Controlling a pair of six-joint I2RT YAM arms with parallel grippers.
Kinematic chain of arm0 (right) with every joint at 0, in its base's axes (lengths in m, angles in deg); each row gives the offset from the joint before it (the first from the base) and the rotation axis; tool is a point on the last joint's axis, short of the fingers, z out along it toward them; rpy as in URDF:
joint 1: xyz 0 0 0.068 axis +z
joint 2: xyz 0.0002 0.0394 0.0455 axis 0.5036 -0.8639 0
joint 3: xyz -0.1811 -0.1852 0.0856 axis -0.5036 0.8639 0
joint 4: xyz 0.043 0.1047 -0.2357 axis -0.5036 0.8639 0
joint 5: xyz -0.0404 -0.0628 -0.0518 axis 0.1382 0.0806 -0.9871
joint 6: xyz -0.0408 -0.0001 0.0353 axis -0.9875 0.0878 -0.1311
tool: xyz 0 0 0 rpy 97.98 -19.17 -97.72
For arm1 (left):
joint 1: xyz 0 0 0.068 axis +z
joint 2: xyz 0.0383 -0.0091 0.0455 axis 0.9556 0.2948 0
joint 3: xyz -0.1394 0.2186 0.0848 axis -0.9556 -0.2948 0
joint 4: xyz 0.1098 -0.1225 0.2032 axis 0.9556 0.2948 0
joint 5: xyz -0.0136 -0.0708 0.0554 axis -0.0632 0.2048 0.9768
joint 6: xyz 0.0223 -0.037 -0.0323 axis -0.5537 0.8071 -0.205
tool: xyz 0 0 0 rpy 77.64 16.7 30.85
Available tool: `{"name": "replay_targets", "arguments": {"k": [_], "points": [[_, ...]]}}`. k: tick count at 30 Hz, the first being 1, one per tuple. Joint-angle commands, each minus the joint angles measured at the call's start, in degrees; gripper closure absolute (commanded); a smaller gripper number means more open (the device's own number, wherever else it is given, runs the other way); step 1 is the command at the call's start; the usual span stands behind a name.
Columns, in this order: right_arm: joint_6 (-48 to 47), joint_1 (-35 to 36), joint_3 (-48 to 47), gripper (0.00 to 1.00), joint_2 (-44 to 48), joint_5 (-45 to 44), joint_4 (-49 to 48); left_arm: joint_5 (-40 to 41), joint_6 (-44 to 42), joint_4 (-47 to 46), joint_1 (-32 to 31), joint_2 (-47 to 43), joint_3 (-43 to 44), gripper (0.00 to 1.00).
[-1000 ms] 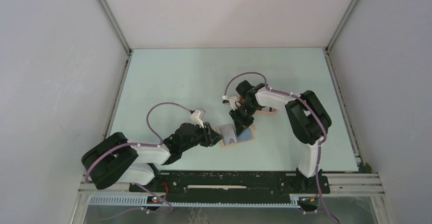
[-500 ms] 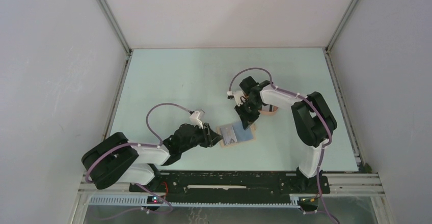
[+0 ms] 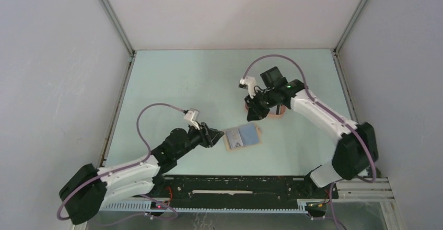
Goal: Put the credit cards into the card holder
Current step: Close the card holder at the center of the board.
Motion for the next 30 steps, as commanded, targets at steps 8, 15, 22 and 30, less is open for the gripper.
{"name": "replay_targets", "arguments": {"k": [8, 15, 22, 30], "points": [[-3.1, -4.2, 0.7, 0.26, 15.3, 4.4, -4.2, 11.6, -9.4, 16.8, 0.5, -29.3, -1.1, 0.02], [-2.1, -4.4, 5.4, 0.34, 8.8, 10.0, -4.8, 6.5, 0.0, 8.7, 0.6, -29.9, -6.0, 0.00], [5.1, 2.3, 6.0, 0.60, -3.2, 5.8, -6.9, 4.9, 14.0, -1.7, 0.6, -18.1, -10.2, 0.08], [10.3, 3.8, 2.0, 0.54, -14.9, 6.7, -5.9, 4.0, 17.6, -7.1, 0.6, -6.6, -9.3, 0.12]]}}
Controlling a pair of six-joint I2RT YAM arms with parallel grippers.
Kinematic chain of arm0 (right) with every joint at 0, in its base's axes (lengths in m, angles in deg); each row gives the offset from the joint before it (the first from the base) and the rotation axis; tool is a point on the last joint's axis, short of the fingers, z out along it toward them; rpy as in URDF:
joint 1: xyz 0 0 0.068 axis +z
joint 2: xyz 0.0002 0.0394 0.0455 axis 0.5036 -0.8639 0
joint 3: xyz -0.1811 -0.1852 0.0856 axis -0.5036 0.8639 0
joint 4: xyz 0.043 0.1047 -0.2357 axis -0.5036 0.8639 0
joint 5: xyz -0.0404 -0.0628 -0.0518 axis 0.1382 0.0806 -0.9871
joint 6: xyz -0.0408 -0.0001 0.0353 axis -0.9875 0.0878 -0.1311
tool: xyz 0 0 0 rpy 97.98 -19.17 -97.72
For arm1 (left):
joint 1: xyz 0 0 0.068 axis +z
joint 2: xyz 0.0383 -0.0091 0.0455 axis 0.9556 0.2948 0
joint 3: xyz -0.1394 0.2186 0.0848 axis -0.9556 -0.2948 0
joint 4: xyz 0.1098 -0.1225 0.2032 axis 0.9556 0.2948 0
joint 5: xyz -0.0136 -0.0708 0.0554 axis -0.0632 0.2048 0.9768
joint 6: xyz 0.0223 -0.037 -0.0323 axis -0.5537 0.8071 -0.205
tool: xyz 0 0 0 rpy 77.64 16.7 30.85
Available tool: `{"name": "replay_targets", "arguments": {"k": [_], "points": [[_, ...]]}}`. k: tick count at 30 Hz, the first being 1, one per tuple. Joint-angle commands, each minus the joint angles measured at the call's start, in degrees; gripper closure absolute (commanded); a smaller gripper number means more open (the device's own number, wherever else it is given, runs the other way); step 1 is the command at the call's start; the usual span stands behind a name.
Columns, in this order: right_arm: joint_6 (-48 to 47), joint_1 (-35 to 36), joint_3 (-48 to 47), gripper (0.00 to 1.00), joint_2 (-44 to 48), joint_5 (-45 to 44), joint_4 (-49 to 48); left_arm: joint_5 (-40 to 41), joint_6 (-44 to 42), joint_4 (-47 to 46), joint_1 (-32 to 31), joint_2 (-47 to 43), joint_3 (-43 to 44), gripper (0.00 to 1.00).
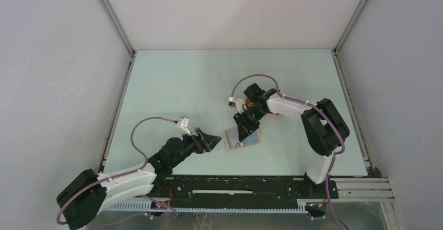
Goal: Put the credit cards into the card holder
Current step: Close the card holder at the center of the board.
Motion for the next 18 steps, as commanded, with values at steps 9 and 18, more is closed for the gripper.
{"name": "replay_targets", "arguments": {"k": [9, 18], "points": [[5.3, -0.3, -4.6, 0.53, -6.1, 0.9, 0.3, -2.6, 4.0, -11.8, 0.3, 13.1, 2.0, 0.16], [5.9, 1.2, -5.8, 0.54, -7.9, 0.9, 0.7, -3.7, 5.6, -16.3, 0.3, 22.0, 2.9, 0.18]]}}
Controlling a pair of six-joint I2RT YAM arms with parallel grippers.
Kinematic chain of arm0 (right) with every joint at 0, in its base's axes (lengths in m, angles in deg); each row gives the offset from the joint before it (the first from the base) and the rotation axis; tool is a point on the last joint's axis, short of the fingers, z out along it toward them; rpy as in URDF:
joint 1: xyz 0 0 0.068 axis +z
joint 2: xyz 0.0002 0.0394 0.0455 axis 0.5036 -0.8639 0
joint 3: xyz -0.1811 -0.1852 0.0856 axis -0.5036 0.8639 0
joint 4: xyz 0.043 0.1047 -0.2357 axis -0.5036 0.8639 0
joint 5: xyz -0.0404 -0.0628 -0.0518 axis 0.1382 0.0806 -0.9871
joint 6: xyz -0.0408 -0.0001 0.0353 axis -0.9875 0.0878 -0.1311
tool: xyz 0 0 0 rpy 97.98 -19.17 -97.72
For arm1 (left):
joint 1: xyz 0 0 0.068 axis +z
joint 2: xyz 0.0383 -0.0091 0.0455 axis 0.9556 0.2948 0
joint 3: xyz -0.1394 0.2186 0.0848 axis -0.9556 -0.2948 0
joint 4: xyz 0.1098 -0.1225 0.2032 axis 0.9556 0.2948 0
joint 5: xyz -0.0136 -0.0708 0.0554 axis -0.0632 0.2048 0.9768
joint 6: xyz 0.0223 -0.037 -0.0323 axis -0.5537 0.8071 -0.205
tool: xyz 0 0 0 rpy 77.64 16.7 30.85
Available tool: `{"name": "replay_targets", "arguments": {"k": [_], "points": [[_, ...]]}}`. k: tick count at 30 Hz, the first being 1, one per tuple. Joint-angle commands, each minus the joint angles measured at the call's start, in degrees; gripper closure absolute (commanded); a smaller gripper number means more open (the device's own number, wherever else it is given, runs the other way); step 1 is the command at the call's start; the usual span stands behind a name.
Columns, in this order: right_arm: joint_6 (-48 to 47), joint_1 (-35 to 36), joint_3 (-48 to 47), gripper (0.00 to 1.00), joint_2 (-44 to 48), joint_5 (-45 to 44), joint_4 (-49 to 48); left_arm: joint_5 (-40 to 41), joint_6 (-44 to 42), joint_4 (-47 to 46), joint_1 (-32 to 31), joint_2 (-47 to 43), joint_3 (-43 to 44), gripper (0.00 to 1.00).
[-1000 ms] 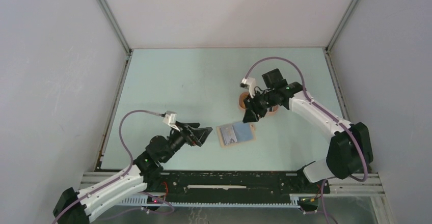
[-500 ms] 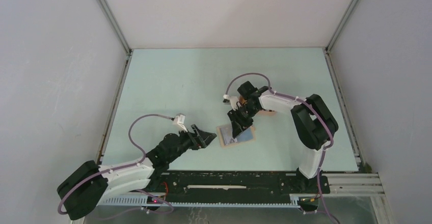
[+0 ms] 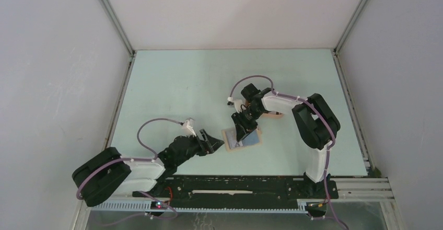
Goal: Put the credit cards into the card holder
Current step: Close the card holder at the center of the board.
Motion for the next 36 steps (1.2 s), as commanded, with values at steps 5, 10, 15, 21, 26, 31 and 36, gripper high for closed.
{"name": "replay_targets", "arguments": {"k": [5, 10, 15, 21, 26, 31, 36], "points": [[0.3, 1.1, -2.7, 0.55, -0.2, 3.9, 1.0, -1.8, 2.1, -7.0, 0.3, 7.8, 3.6, 0.22], [-1.4, -0.8, -2.9, 0.60, 1.9, 2.8, 1.7, -1.9, 3.3, -8.9, 0.3, 11.7, 4.5, 0.28], [-1.6, -2.3, -2.9, 0.75, 1.3, -0.7, 2.1, -1.6, 4.8, -7.7, 0.4, 13.7, 5.3, 0.29], [-0.9, -2.1, -3.0, 0.85, -2.3, -3.6, 2.4, -1.9, 6.6, -4.5, 0.4, 16.8, 7.2, 0.28], [-0.8, -2.2, -3.4, 0.88, -4.1, -5.1, 3.0, -1.9, 7.6, -3.7, 0.4, 18.7, 7.7, 0.26], [-0.9, -2.3, -3.7, 0.89, -5.3, -5.6, 3.7, -1.9, 7.5, -2.6, 0.4, 19.6, 8.4, 0.25], [-1.1, -2.4, -3.8, 0.90, -5.3, -5.4, 4.1, -1.9, 6.8, -2.5, 0.4, 19.9, 8.7, 0.24]]}}
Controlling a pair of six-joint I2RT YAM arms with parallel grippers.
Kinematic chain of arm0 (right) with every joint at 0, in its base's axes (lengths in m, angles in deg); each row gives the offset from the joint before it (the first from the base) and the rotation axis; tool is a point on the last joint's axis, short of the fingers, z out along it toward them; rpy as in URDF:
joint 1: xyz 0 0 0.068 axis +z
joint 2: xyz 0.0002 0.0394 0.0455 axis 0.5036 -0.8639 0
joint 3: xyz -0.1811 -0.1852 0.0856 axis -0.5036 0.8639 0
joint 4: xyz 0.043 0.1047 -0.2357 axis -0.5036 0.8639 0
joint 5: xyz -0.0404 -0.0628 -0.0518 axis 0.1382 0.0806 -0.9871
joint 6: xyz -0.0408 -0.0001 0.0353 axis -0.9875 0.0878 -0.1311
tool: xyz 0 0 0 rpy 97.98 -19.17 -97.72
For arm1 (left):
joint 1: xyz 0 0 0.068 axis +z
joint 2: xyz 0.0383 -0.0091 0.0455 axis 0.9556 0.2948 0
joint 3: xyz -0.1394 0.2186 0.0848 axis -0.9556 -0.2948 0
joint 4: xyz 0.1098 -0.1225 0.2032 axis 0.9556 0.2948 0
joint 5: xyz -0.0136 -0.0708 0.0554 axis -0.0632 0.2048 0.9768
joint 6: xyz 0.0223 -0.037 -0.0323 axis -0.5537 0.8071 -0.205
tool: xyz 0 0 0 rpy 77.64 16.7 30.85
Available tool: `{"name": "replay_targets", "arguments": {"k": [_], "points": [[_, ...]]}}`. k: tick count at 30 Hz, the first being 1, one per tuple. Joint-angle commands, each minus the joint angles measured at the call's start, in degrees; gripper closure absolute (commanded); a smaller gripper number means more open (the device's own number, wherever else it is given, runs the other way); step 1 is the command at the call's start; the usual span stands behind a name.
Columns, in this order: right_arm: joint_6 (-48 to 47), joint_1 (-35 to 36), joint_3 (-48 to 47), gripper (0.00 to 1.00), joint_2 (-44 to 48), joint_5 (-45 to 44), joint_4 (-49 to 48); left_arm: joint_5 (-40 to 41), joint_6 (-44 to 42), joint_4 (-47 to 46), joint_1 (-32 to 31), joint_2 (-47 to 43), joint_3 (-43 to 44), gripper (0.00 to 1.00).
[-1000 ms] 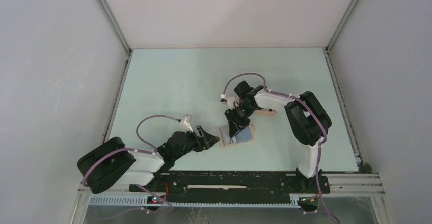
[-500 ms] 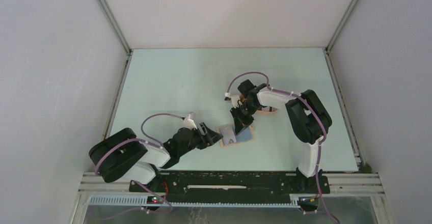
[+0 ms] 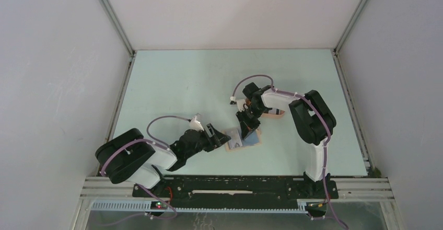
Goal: Put the credit cards into the card holder
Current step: Close the card holder at the center of the board.
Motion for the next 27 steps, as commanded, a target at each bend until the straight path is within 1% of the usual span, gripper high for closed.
{"name": "replay_targets", "arguments": {"k": [1, 4, 8, 15, 18, 27], "points": [[-0.5, -0.3, -0.9, 0.90, -1.2, -2.1, 0.3, -0.1, -0.9, 4.4, 0.5, 1.5, 1.3, 0.24], [-0.7, -0.3, -1.0, 0.90, -1.1, -1.3, 0.4, -2.4, -1.3, 3.5, 0.4, 2.0, 1.7, 0.24], [-1.0, -0.3, -1.1, 0.90, -1.2, -0.5, 0.7, -3.4, -1.1, 1.7, 0.4, 3.3, 1.9, 0.25], [-1.0, -0.4, -1.1, 0.90, -1.4, 0.6, 0.9, -4.6, 0.0, -2.8, 0.4, 6.2, 1.7, 0.30], [-1.1, -0.3, -1.2, 0.90, -1.5, 1.0, 1.0, -5.7, 0.7, -7.9, 0.4, 7.3, 0.9, 0.33], [-1.4, -0.3, -1.4, 0.90, -1.1, 2.8, 1.5, -11.0, 2.9, -27.3, 0.4, 9.7, -0.3, 0.40]]}}
